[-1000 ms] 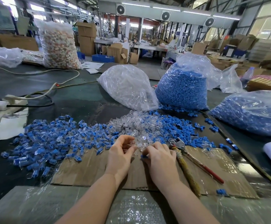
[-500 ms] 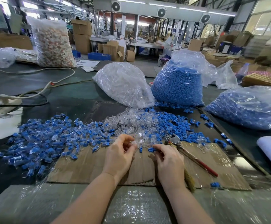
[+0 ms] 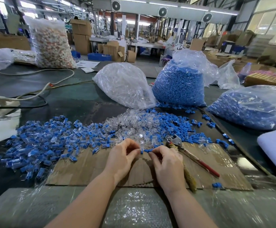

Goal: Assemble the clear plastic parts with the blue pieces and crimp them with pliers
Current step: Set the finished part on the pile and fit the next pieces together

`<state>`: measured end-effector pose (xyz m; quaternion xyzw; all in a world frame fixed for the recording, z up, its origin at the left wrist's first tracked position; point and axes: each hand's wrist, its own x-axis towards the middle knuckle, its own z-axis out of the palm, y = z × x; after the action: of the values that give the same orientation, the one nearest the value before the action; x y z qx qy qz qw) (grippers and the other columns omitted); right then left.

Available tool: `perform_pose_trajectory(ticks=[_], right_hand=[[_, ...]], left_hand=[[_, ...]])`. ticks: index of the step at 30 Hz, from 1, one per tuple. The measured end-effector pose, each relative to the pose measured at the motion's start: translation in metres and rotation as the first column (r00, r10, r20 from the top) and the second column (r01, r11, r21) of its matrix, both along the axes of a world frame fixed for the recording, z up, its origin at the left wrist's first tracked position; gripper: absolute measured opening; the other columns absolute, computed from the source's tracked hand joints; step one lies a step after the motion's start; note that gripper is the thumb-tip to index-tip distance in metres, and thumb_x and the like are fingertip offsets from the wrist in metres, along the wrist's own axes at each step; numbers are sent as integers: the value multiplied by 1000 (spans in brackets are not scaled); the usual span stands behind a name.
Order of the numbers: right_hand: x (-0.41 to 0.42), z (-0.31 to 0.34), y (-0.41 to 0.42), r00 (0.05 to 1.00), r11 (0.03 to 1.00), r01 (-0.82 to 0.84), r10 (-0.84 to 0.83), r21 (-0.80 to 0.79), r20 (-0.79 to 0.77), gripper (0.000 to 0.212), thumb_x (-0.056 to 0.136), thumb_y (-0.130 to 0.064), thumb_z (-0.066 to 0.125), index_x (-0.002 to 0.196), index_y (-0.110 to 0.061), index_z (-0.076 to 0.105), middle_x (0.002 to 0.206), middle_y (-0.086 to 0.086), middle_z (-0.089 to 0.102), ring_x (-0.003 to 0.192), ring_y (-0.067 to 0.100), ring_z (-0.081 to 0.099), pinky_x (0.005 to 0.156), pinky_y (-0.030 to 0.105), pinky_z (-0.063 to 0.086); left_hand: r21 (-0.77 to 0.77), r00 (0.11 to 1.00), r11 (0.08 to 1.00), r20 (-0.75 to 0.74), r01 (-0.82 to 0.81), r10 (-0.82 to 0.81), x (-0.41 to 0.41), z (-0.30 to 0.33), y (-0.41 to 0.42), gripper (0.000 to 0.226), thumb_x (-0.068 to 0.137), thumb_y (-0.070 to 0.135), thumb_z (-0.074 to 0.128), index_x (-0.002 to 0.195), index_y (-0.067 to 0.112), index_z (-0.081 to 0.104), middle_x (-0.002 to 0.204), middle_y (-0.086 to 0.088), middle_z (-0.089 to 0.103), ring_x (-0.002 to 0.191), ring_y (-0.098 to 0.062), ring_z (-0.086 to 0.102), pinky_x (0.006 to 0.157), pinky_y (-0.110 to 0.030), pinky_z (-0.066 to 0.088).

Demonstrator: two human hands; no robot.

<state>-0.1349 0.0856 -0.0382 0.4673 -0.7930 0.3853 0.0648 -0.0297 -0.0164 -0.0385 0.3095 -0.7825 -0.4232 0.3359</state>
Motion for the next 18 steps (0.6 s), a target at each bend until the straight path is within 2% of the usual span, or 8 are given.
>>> perform_pose_trajectory(ticks=[6,10,15,18], right_hand=[[1,0,1,999,999,-37,37,-6,-16,11,87,-26,64,79,-18,64,79,-7,63,82,16,54,82,33,32],[1,-1,0,999,999,-41,41,-3,-36,13,85,-23,67,74,-17,62,75,-5,63,78,18,54,76,34,32],[1,-2,-1,997,999,-50,49,-17,-52,15,82,-23,69,71,-18,61,71,-6,61,76,19,54,75,34,32],[0,-4,-1,997,999,-51,51,3,-59,17,83,-25,68,71,-16,60,71,-3,62,77,20,54,77,35,32]], left_hand=[[37,1000,999,-18,17,-17,-1,-1,1,20,83,10,67,77,27,59,74,7,66,70,3,61,66,-10,47],[136,998,990,-63,30,-21,-1,-1,1,19,82,5,68,77,23,61,74,0,68,72,-15,66,72,-26,54],[117,999,992,-40,37,-33,-1,0,1,18,81,7,69,77,23,62,73,2,69,70,-11,68,67,-16,51],[133,998,989,-36,61,-57,0,0,2,18,80,6,70,76,22,62,71,2,69,68,-10,68,67,-16,51]])
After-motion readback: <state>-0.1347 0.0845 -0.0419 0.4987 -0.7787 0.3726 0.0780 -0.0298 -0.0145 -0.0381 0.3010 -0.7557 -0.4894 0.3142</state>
